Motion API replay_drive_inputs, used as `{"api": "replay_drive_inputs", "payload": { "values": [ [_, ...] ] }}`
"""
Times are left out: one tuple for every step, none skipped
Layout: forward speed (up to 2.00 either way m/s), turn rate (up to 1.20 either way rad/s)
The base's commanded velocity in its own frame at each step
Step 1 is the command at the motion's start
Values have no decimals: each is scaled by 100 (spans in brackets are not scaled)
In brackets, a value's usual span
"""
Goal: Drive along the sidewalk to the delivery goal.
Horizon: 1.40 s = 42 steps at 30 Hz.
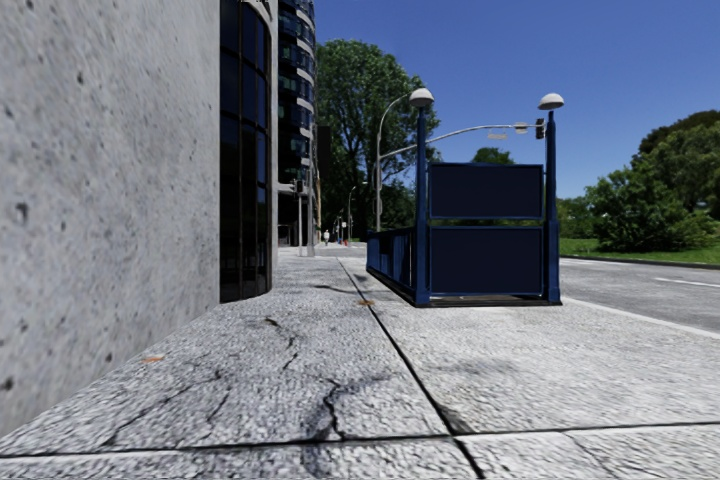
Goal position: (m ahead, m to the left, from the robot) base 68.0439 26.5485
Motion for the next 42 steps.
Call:
{"api": "replay_drive_inputs", "payload": {
  "values": [
    [200,0],
    [200,0],
    [200,0],
    [200,0],
    [200,0],
    [200,0],
    [200,0],
    [200,0],
    [200,0],
    [200,0],
    [200,8],
    [200,34],
    [200,51],
    [200,62],
    [200,66],
    [200,66],
    [200,67],
    [200,67],
    [200,60],
    [200,17],
    [200,7],
    [200,3],
    [200,0],
    [200,0],
    [200,0],
    [200,0],
    [200,0],
    [200,0],
    [200,0],
    [200,0],
    [200,0],
    [200,0],
    [200,0],
    [200,0],
    [200,0],
    [200,-29],
    [200,-102],
    [200,-120],
    [200,-120],
    [200,-45],
    [200,-45],
    [200,-5]
  ]
}}
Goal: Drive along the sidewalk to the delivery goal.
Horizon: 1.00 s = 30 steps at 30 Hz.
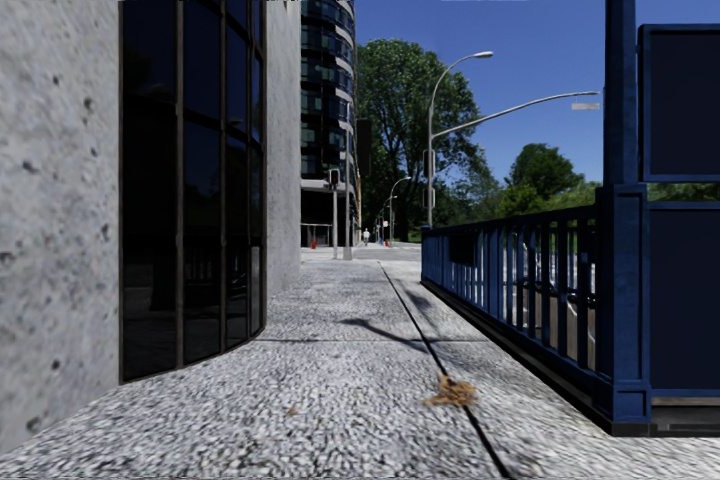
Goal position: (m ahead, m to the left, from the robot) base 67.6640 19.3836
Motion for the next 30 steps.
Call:
{"api": "replay_drive_inputs", "payload": {
  "values": [
    [200,-1],
    [200,0],
    [200,0],
    [200,0],
    [200,0],
    [200,0],
    [200,0],
    [200,0],
    [200,0],
    [200,0],
    [200,0],
    [200,0],
    [200,0],
    [200,0],
    [200,0],
    [200,0],
    [200,0],
    [200,0],
    [200,0],
    [200,0],
    [200,0],
    [200,0],
    [200,0],
    [200,0],
    [200,0],
    [200,0],
    [200,0],
    [200,0],
    [200,0],
    [200,0]
  ]
}}
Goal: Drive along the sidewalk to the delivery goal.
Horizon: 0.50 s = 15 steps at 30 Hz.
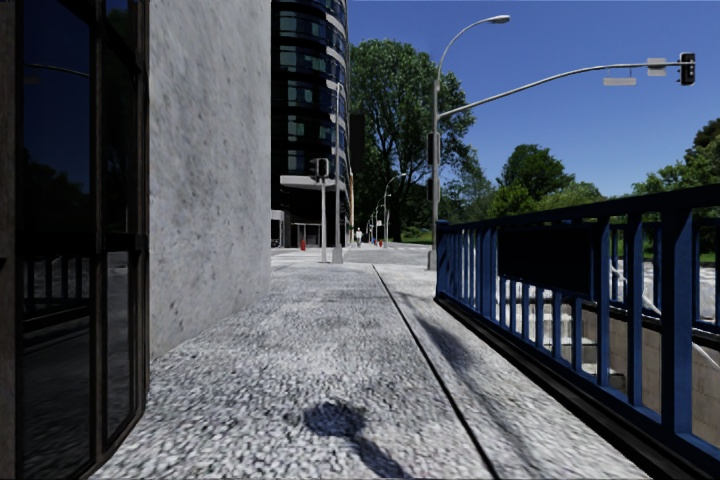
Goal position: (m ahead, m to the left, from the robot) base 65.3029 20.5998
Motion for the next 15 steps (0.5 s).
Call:
{"api": "replay_drive_inputs", "payload": {
  "values": [
    [200,0],
    [200,0],
    [200,0],
    [200,0],
    [200,0],
    [200,0],
    [200,0],
    [200,0],
    [200,0],
    [200,0],
    [200,0],
    [200,0],
    [200,0],
    [200,0],
    [200,0]
  ]
}}
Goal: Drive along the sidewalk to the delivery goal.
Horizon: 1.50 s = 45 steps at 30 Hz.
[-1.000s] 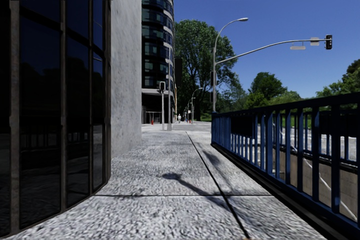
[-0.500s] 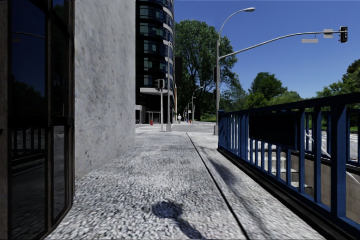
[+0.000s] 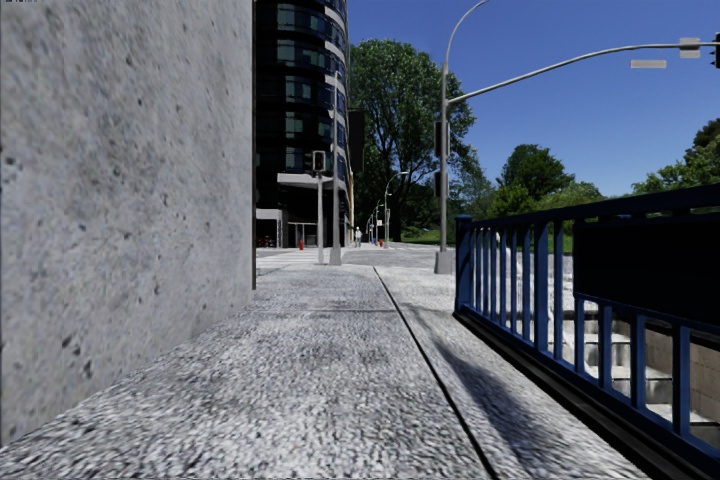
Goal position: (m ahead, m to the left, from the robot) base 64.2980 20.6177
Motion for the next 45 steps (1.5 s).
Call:
{"api": "replay_drive_inputs", "payload": {
  "values": [
    [200,0],
    [200,0],
    [200,0],
    [200,0],
    [200,0],
    [200,0],
    [200,0],
    [200,0],
    [200,0],
    [200,0],
    [200,0],
    [200,0],
    [200,0],
    [200,0],
    [200,0],
    [200,0],
    [200,0],
    [200,0],
    [200,0],
    [200,0],
    [200,0],
    [200,0],
    [200,0],
    [200,0],
    [200,0],
    [200,0],
    [200,0],
    [200,0],
    [200,0],
    [200,0],
    [200,0],
    [200,0],
    [200,0],
    [200,0],
    [200,0],
    [200,0],
    [200,0],
    [200,0],
    [200,0],
    [200,0],
    [200,0],
    [200,0],
    [200,0],
    [200,0],
    [200,0]
  ]
}}
